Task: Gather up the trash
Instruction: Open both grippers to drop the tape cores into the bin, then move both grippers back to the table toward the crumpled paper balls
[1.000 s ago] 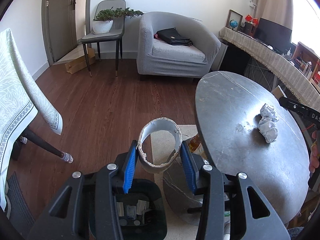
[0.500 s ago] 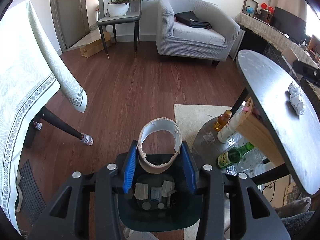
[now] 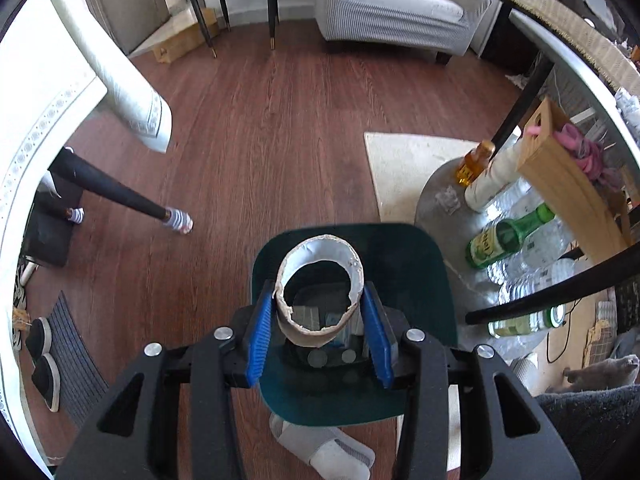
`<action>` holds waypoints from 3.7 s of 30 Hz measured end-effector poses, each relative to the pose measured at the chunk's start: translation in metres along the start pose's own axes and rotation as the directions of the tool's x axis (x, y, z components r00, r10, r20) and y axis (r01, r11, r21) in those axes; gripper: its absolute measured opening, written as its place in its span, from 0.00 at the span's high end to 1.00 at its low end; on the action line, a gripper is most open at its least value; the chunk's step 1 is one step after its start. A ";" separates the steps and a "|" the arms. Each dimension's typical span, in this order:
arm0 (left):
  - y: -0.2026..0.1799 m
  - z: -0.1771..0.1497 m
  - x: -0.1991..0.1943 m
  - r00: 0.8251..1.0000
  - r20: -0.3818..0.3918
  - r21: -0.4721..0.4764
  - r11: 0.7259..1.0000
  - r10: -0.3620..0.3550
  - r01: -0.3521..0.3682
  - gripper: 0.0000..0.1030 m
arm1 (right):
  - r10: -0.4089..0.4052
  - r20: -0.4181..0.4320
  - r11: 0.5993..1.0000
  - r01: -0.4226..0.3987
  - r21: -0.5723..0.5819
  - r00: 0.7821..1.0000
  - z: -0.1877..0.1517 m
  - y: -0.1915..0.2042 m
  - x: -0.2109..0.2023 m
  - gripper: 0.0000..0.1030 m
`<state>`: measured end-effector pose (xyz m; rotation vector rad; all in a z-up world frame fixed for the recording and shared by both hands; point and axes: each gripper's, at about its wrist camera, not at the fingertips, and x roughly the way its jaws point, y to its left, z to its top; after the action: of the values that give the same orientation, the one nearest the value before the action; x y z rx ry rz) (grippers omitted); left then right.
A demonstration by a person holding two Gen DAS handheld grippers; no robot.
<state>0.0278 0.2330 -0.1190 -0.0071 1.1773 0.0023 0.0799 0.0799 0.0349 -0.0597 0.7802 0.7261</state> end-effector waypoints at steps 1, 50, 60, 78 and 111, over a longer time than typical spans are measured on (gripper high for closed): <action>0.001 -0.003 0.004 1.000 -0.017 0.004 1.000 0.001 -0.001 0.56 | 0.002 -0.013 1.000 -0.002 -0.005 1.000 0.000 0.004 0.007 0.53; 0.060 0.015 -0.114 0.925 0.379 -0.246 0.958 -0.043 0.145 0.73 | -0.078 -0.558 0.993 0.014 -0.118 0.826 -0.121 0.059 0.191 0.53; 0.052 0.022 -0.139 0.893 0.448 -0.271 0.944 -0.047 0.186 0.74 | -0.161 -0.617 0.969 0.005 -0.248 0.770 -0.157 0.066 0.195 0.39; 0.041 0.029 -0.159 0.859 0.512 -0.299 0.932 -0.023 0.204 0.62 | -0.077 -0.379 0.958 -0.037 -0.283 0.922 -0.103 0.074 0.110 0.39; -0.133 0.068 -0.147 0.841 0.501 0.023 0.975 -0.202 0.221 0.24 | -0.310 0.031 0.944 0.304 0.126 0.950 -0.053 -0.133 -0.103 0.47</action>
<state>0.0351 0.1011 0.0432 -0.1610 0.6462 -0.1630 0.0793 -0.0960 0.0367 -0.0525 0.7444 0.3823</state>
